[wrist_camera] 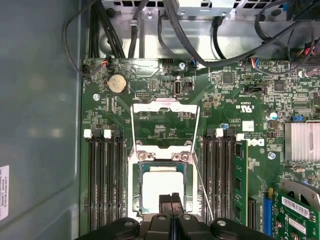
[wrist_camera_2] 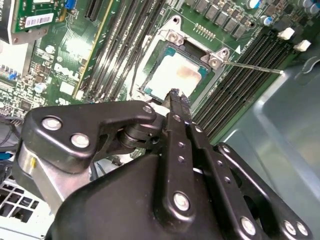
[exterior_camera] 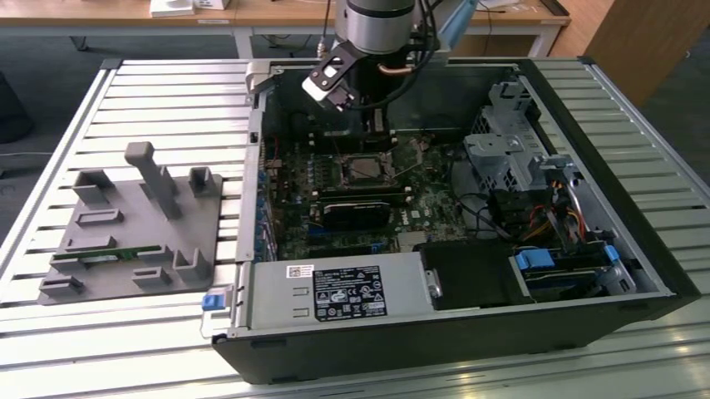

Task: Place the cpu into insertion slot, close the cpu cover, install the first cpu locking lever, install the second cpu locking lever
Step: 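Close the cpu cover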

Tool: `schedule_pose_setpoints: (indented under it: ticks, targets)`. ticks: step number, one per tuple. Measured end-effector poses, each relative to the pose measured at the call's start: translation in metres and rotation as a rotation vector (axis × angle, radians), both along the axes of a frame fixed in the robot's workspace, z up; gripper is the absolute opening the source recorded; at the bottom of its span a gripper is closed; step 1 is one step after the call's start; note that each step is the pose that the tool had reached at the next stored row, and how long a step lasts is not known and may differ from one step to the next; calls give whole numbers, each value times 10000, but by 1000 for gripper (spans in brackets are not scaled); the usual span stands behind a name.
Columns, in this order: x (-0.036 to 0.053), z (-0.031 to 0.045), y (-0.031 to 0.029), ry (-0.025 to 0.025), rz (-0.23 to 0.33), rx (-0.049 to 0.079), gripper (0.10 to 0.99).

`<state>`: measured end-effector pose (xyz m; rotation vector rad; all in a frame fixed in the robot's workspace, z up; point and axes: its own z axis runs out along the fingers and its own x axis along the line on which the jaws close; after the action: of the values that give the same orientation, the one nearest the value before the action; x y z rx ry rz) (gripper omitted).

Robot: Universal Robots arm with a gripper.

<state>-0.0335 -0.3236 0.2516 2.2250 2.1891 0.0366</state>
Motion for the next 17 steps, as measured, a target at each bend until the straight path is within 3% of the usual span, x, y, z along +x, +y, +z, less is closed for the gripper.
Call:
schedule_pose_setpoints:
  ticks: [5, 12, 17]
  targets:
    - [158, 1, -1, 2, 1, -2, 118]
    - [201, 81, -2, 3, 1, -1, 118]
    - [377, 82, -2, 3, 0, 6, 118]
